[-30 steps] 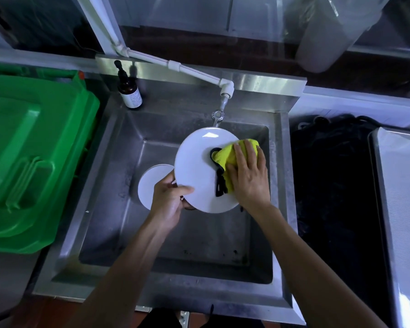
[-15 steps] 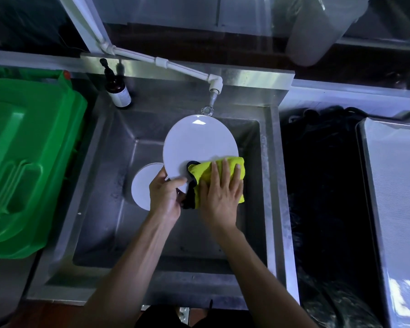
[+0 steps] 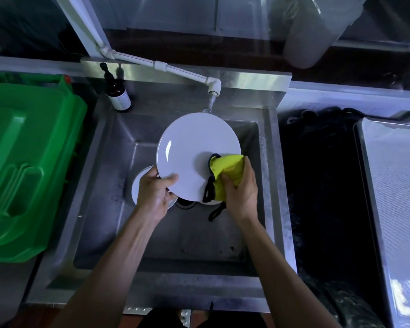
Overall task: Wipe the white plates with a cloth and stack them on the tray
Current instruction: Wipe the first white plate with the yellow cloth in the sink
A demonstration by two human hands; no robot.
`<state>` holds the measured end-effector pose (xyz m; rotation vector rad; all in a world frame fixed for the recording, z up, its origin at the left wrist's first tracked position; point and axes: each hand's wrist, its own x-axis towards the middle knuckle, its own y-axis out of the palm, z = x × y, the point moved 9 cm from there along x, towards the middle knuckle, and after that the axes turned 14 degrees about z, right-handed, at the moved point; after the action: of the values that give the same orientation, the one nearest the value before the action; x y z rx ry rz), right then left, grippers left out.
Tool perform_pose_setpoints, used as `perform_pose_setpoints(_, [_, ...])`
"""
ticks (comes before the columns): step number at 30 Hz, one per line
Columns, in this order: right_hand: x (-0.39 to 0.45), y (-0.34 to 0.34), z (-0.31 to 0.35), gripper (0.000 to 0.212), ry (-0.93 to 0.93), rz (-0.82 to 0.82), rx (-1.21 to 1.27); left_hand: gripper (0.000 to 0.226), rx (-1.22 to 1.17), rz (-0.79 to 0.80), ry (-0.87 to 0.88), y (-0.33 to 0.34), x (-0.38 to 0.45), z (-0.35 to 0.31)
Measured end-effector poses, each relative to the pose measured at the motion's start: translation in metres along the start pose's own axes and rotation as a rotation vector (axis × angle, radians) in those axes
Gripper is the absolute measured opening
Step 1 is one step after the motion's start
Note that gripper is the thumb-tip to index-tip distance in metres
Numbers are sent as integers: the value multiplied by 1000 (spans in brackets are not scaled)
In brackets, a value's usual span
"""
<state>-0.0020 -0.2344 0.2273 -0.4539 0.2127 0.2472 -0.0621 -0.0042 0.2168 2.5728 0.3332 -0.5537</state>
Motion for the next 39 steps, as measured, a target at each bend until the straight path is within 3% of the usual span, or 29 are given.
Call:
perform_pose_setpoints(4, [12,-26,2,78,44,-10,10,47,125,52,-65,1,-5,-5])
perform_pose_setpoints(9, [21,-45,20,56,-26,36,-43,43,271,126,-124,2,-4,-11])
perform_pose_setpoints(14, [33,-46,31,58,-94,153,-150,31,479,219,-141,6,2,-25])
perform_pose_setpoints(19, [39,-45,40,55,-160,227,-218,39,655,270,-135,17,10,-35])
perform_pose_setpoints(28, [34,-24,67,58,-342,315,-446,19,998,406,-123,47,20,-31])
perform_pose_setpoints(36, [19,-15,71,49,-433,193,-631,8,1280,337,15,57,24,-41])
perform_pose_setpoints(39, [12,-19,75,51,-475,119,-606,32,1220,215,109,47,22,-42])
